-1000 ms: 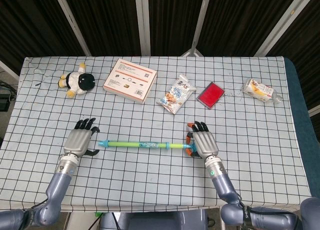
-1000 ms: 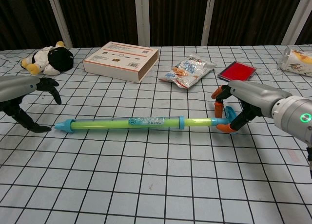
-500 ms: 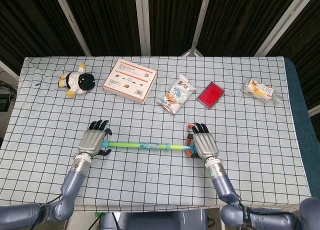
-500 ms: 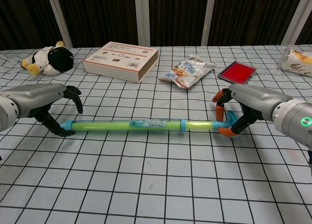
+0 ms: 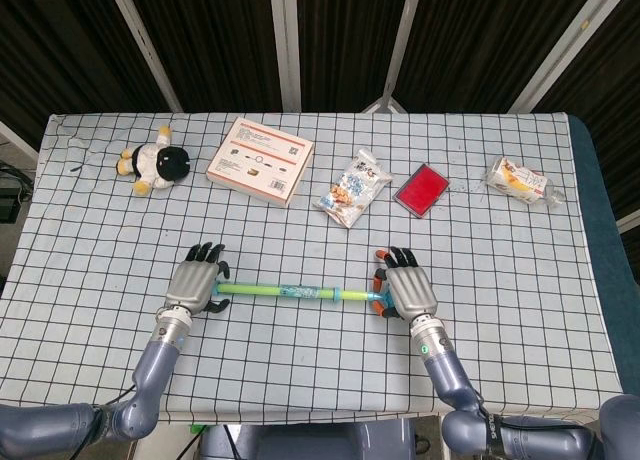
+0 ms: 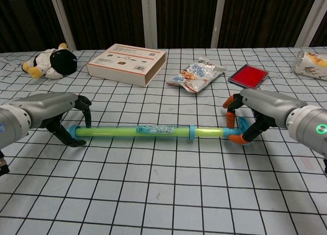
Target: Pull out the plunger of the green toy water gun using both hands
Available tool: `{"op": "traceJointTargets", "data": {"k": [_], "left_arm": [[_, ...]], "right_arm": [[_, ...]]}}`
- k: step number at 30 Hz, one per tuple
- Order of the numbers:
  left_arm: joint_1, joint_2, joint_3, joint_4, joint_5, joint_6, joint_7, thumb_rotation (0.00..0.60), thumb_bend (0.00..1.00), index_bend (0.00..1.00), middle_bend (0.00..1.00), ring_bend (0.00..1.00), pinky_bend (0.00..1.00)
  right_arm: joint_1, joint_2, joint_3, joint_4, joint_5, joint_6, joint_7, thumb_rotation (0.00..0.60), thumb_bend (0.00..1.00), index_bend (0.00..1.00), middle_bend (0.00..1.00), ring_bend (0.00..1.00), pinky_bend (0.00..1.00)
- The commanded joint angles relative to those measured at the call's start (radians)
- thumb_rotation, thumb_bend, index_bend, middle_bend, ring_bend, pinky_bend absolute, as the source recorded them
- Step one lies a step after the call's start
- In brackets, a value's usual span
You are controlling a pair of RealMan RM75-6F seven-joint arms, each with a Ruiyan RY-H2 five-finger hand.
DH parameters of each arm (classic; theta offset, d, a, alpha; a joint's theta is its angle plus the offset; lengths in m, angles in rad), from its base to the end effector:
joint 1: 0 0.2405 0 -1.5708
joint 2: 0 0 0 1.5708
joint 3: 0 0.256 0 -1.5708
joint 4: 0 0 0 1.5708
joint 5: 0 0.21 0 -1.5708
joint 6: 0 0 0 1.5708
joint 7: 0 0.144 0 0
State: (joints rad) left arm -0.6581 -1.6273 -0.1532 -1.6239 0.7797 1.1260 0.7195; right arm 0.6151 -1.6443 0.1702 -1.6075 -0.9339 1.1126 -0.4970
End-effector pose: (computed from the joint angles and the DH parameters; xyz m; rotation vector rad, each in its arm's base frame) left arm -0.1711 0.2998 -0.0372 -1.7345 -1.0673 -0.6451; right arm -0.1615 -0.2967 -0.0373 1.6846 -1.1770 0.8636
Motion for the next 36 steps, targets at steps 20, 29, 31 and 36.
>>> {"op": "traceJointTargets", "data": {"k": [20,29,31,36], "left_arm": [[0.013,0.010,0.032,0.007,0.079,0.031,-0.049,0.600,0.43,0.59,0.10,0.00,0.00],[0.032,0.062,0.045,-0.024,0.089,0.033,-0.069,0.600,0.44,0.59,0.10,0.00,0.00],[0.035,0.073,0.048,-0.030,0.092,0.034,-0.073,0.600,0.44,0.59,0.10,0.00,0.00],[0.044,0.105,0.053,-0.043,0.102,0.033,-0.087,0.600,0.44,0.60,0.10,0.00,0.00]], "right_arm": [[-0.003,0.020,0.001,-0.010,-0.014,0.016,-0.007,0.600,0.43,0.63,0.19,0.00,0.00],[-0.016,0.057,0.006,-0.028,0.002,0.032,-0.014,0.600,0.43,0.64,0.19,0.00,0.00],[-0.019,0.064,0.005,-0.032,0.005,0.036,-0.016,0.600,0.43,0.64,0.19,0.00,0.00],[-0.030,0.083,0.004,-0.036,0.015,0.047,-0.018,0.600,0.43,0.64,0.19,0.00,0.00]]}}
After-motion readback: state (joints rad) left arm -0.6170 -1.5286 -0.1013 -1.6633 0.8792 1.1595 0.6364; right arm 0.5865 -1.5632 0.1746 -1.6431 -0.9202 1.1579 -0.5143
